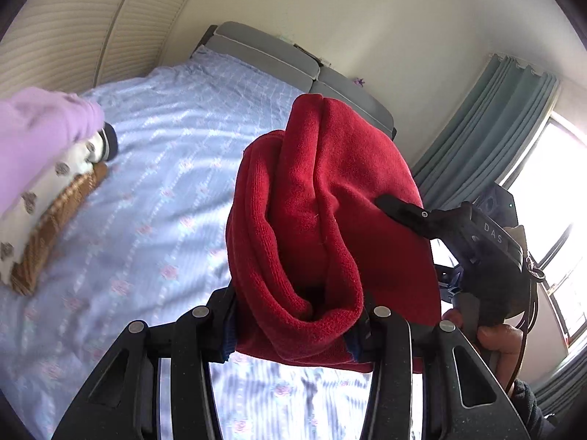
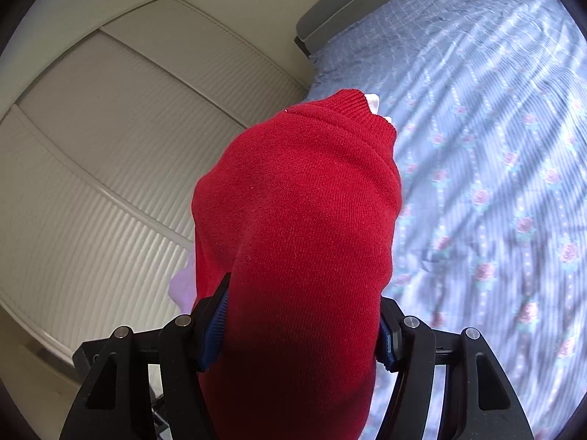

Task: Fold small clothes
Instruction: 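Grasp the folded sweatshirt with both tools and carry it toward the clothes stack, then lower the sweatshirt onto the lilac clothes stack and open both tools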

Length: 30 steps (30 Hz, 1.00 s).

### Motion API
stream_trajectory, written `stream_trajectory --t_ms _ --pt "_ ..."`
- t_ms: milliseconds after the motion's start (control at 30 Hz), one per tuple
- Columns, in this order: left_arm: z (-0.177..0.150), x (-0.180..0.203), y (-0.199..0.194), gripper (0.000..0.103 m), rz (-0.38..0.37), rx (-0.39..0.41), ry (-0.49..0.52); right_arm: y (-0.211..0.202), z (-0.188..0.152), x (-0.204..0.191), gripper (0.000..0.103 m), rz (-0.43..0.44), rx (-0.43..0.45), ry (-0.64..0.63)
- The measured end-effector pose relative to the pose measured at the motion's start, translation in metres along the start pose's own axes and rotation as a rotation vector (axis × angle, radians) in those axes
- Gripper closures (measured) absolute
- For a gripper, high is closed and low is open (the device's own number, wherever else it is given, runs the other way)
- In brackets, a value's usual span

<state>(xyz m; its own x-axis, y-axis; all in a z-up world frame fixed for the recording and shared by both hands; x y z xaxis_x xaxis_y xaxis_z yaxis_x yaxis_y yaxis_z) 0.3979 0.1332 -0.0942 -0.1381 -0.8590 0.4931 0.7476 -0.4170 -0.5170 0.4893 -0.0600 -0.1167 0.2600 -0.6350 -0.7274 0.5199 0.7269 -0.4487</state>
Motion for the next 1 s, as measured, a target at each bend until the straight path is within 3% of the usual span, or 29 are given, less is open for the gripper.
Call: stream_trajectory --t_ms 300,500,633,833,1000 --pt "0.121 -0.101 -0.12 0.058 0.118 0.129 0.037 0.096 0.015 -0.171 0.038 0.171 0.003 -0.052" --pt "0.169 -0.185 -0.156 0.057 0.197 0.128 0.006 0.179 0.008 -0.25 0.038 0.211 -0.034 -0.02" --pt "0.175 -0.234 -0.15 0.057 0.224 0.121 -0.036 0.234 -0.003 -0.263 0.038 0.206 -0.082 0.042" --pt "0.141 -0.295 -0.111 0.053 0.235 0.06 -0.133 0.296 -0.041 -0.224 0.036 0.096 -0.186 0.142" --pt "0.143 -0.3 -0.083 0.046 0.238 0.07 -0.128 0.297 -0.05 -0.214 0.027 0.036 -0.155 0.055"
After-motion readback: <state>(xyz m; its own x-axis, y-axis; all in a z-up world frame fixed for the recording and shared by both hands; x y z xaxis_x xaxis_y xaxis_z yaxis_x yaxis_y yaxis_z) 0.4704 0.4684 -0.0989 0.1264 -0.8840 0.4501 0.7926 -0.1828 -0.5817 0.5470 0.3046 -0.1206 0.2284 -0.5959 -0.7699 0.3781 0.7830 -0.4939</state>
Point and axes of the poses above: each gripper's, at about its wrist camera, not at the fingertips, and y roughly the way its jaws point, x to its right, z to its top, the point moved 6 cm from there along y, roughly the way its jaws point, and after that the axes turned 1 degree about x, right-handed, at the moved point
